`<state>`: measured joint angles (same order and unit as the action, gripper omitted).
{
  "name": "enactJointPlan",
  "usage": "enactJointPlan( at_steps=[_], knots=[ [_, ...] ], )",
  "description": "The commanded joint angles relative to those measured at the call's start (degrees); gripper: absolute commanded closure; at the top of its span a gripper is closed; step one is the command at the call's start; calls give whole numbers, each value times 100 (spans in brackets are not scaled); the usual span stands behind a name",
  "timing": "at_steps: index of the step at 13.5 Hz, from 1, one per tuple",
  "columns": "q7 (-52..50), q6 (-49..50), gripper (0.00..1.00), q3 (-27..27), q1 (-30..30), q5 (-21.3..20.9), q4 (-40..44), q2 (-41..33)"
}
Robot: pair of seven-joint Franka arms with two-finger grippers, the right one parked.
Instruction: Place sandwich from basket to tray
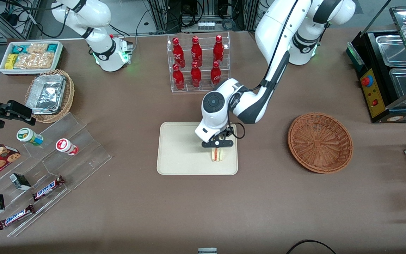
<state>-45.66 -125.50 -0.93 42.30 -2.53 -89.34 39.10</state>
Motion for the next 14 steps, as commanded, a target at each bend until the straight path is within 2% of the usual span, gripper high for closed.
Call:
enactJointPlan(
  at_steps=[1, 4, 12, 14],
  knots=[
    [-118, 8, 0, 49, 42, -81, 215, 45],
    [-118, 568, 0, 49, 76, -99, 364, -585],
    [22, 2703, 0, 49, -11, -99, 347, -2967],
    [721, 3389, 0, 49, -325, -81, 347, -3503]
  ],
)
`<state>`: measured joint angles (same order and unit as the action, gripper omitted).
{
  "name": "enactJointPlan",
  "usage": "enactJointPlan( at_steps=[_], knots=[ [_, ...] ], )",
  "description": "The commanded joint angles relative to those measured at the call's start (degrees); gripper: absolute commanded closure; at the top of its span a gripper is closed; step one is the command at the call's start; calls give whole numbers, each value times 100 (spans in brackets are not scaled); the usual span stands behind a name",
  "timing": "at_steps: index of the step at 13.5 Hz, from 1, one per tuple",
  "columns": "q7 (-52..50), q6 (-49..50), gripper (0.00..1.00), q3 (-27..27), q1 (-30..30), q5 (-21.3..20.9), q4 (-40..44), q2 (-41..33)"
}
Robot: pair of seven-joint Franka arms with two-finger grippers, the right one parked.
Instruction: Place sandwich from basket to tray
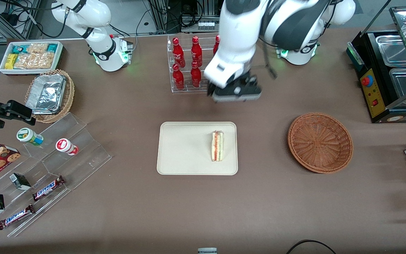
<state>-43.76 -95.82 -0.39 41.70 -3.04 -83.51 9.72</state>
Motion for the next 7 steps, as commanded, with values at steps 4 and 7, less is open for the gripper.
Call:
enactJointPlan(
  at_steps=[4, 7],
  knots=[
    [2140, 1564, 0, -5, -1057, 5, -271, -1287],
    [3335, 1952, 0, -5, -1830, 67, -289, -1508]
  ],
)
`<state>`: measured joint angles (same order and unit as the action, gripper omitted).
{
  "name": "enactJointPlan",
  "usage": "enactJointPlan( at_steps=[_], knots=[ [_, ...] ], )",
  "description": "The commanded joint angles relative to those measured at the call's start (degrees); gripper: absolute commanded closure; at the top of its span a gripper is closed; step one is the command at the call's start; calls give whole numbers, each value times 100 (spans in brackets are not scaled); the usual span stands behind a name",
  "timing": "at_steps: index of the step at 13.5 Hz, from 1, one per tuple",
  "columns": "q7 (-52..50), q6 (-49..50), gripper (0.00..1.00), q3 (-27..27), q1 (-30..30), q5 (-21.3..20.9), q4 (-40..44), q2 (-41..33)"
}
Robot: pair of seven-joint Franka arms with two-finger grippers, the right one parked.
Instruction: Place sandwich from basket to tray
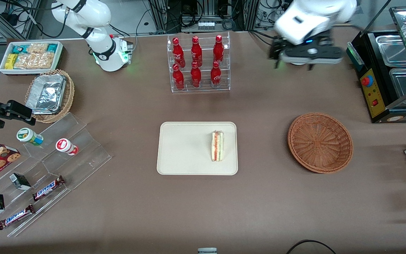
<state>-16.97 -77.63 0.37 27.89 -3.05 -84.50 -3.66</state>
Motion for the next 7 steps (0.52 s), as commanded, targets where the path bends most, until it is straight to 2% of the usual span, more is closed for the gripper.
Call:
enactJointPlan(
  at_steps=[1, 5, 7],
  knots=[
    [964, 195, 0, -81, -677, 67, -199, -188],
    [1240, 99, 0, -72, -1512, 155, -277, -206],
    [1240, -111, 0, -72, -2048, 417, -400, -223]
  ],
)
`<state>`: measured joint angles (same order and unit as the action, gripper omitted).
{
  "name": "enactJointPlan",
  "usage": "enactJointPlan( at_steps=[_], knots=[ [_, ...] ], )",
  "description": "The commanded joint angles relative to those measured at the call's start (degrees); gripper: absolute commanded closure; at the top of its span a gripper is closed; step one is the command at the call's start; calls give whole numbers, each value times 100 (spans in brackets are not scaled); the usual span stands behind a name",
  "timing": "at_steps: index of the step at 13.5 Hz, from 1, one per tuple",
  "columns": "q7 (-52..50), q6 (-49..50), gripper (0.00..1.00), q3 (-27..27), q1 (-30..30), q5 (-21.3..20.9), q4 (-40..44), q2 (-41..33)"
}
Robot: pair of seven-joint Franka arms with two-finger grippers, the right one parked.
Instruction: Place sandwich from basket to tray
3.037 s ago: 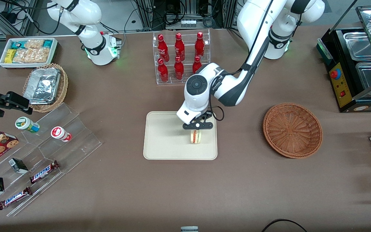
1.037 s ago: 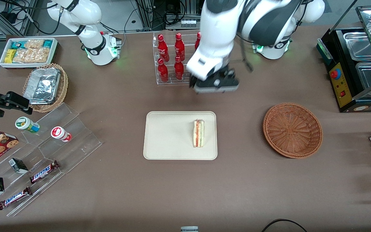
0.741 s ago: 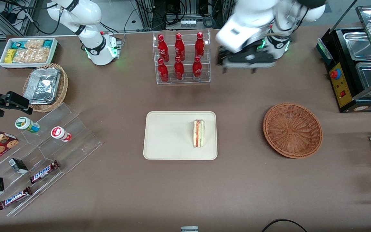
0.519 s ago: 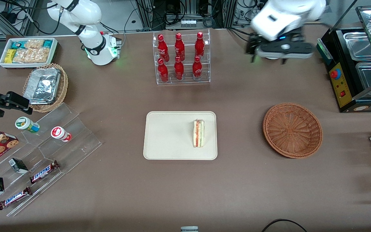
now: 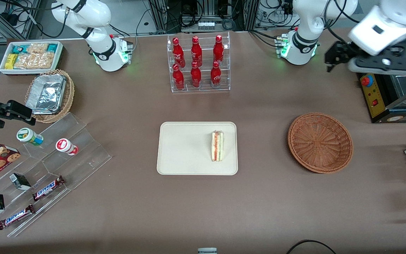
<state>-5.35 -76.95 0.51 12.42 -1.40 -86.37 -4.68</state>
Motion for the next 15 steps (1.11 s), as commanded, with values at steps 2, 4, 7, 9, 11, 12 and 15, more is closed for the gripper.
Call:
enactJointPlan(
  at_steps=[2, 4, 7, 9, 11, 12, 15],
  knots=[
    [104, -328, 0, -95, -1090, 456, -406, -130],
    [157, -574, 0, -86, -1294, 395, -590, -138],
    [157, -847, 0, -42, -1453, 403, -793, -113],
    [175, -1014, 0, -51, -1374, 342, -741, 28],
    [166, -1024, 0, -113, -1069, 324, -636, 151],
    [166, -1041, 0, -104, -875, 315, -592, 178],
    [166, -1286, 0, -122, -663, 342, -521, 327]
  ],
)
